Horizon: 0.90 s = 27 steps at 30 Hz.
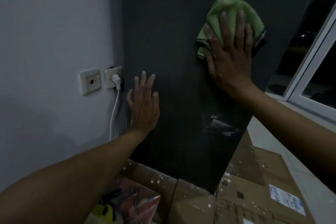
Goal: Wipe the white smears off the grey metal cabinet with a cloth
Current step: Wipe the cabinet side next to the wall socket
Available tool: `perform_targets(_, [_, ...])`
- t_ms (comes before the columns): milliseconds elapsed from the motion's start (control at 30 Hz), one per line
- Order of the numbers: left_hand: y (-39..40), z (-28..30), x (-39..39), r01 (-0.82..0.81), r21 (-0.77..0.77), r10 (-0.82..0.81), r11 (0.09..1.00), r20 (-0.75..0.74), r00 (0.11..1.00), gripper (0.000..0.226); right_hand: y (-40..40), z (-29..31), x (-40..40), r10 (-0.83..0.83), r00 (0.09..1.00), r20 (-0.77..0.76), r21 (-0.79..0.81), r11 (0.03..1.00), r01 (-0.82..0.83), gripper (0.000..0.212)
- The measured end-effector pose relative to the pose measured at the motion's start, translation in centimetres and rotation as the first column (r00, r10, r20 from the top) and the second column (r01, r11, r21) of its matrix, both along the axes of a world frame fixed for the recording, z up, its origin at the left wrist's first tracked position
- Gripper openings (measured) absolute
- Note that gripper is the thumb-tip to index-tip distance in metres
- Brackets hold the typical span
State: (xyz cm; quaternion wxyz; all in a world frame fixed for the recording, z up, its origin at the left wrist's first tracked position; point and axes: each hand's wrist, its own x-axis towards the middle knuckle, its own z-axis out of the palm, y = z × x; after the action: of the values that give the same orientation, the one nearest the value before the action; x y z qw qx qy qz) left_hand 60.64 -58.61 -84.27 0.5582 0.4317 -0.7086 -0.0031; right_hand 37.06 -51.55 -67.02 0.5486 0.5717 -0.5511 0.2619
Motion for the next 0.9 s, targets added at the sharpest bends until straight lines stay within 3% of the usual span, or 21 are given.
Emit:
perform_targets(333, [-0.1,-0.5,-0.5,0.015,0.014,-0.015,1.0,-0.006,1.0,0.06,0.4,-9.8,-1.1,0.144,0.963,-0.227,0.229,0.969,-0.091,0.065])
perform_targets(567, [0.4,-0.4,-0.7,0.033,0.013,-0.034,0.999,0.05,0.998,0.06,2.8,-19.7,-4.1,0.334,0.822,-0.461,0.593,0.806,0.005,0.083])
perform_targets(767, [1.0,-1.0,-1.0,0.089,-0.043,-0.081,0.995,0.158,0.984,0.058,4.9,-20.1,-6.0,0.423,0.821,-0.383,0.706,0.707,-0.034,0.086])
perform_targets(833, [1.5,-1.2,-1.2,0.112,-0.035,-0.104,0.993,0.177,0.979,0.058,5.2,-18.8,-6.0,0.389,0.85,-0.356,0.667,0.742,-0.06,0.089])
perform_targets(900, [2.0,-1.2,-1.7,0.136,-0.021,-0.131,0.99,0.177,0.976,0.058,5.5,-16.8,-5.9,0.364,0.87,-0.332,0.595,0.796,-0.106,0.078])
